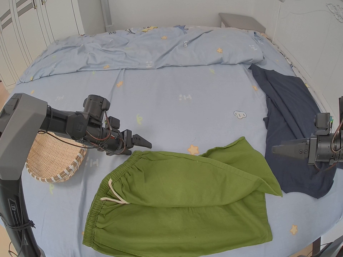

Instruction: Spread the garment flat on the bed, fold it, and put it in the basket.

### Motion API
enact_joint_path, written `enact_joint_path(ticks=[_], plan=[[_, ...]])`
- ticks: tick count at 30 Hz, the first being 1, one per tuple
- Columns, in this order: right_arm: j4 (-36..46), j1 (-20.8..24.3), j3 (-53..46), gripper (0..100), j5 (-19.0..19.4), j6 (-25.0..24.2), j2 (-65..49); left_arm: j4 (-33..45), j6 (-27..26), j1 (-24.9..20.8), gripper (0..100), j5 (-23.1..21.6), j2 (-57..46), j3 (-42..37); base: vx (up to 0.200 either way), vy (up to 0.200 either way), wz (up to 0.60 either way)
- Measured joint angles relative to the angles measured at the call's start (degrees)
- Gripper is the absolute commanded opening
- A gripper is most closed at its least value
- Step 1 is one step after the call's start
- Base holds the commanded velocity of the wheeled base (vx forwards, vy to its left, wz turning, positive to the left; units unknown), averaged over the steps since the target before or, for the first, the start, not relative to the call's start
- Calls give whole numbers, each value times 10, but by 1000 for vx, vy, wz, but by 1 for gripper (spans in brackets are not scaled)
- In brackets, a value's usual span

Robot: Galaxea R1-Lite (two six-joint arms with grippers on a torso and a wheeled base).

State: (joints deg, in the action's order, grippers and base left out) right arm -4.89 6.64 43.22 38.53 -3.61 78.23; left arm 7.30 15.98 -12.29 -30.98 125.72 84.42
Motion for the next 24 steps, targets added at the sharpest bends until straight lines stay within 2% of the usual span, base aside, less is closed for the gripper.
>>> enact_joint_path(ticks=[3, 4, 24], plan=[[0, 3, -1, 100, 0, 0, 0, 0, -13, -2, 100, -1, -5, -13, 0, 0, 0], [0, 3, -1, 100, 0, 0, 0, 0, -13, -2, 0, 0, -5, -16, 0, 0, 0], [0, 6, -1, 100, -12, 0, 1, 21, -14, 3, 0, 4, -24, -17, 0, 0, 0]])
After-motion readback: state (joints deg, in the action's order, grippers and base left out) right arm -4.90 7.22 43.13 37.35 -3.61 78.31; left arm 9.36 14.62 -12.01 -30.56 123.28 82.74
